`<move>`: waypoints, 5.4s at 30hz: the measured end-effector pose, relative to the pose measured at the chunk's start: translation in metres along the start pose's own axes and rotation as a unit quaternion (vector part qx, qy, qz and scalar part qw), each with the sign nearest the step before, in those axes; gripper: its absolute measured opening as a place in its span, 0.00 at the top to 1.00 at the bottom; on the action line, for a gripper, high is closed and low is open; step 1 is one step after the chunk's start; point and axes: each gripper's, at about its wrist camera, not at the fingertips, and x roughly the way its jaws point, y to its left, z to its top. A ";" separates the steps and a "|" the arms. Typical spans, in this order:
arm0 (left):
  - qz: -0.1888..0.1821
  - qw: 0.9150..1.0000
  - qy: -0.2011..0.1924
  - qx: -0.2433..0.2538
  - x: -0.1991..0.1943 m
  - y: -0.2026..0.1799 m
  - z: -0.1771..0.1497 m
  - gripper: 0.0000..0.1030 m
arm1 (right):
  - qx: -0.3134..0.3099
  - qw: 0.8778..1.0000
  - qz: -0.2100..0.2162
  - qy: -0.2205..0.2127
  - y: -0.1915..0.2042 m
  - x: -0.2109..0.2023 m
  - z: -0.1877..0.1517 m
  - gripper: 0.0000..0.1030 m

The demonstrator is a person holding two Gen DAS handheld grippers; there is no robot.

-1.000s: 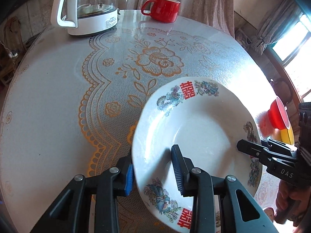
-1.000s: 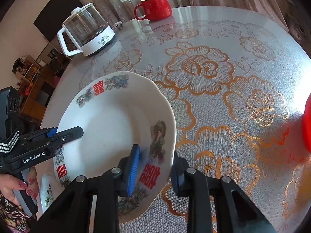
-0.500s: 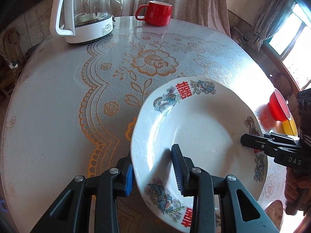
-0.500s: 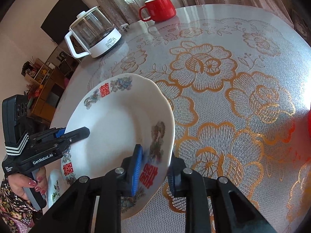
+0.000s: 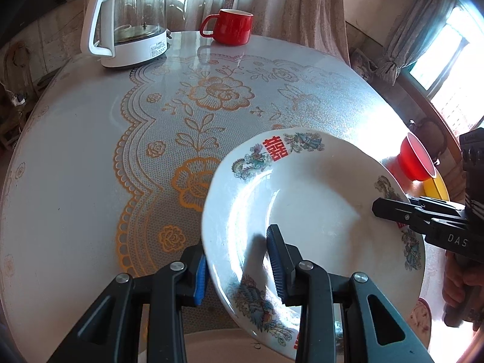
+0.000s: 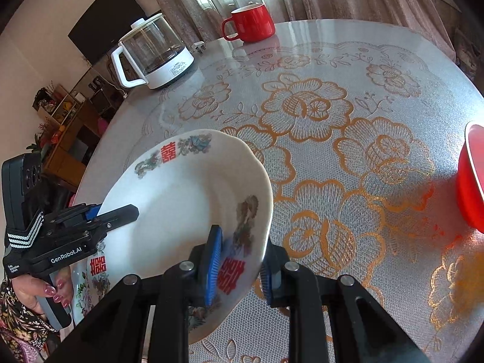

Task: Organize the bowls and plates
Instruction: 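Carry the double-happiness plate over the large plate with the right tool, then lower the double-happiness plate onto the large plate and open the right tool, then grasp the rim of the rose-patterned bowl with the right tool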

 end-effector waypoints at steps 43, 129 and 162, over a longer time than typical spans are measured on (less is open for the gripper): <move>-0.014 0.997 -0.069 -0.025 -0.102 -0.097 -0.152 0.66 | -0.082 0.995 0.047 -0.032 0.022 -0.123 -0.134 0.80; 0.189 0.953 -0.054 -0.229 -0.132 0.029 -0.174 0.09 | -0.117 0.990 0.066 0.027 0.090 -0.086 -0.085 0.62; 0.175 0.972 -0.023 -0.155 -0.068 0.051 -0.136 0.21 | -0.204 0.968 -0.007 0.143 0.171 0.070 -0.059 0.67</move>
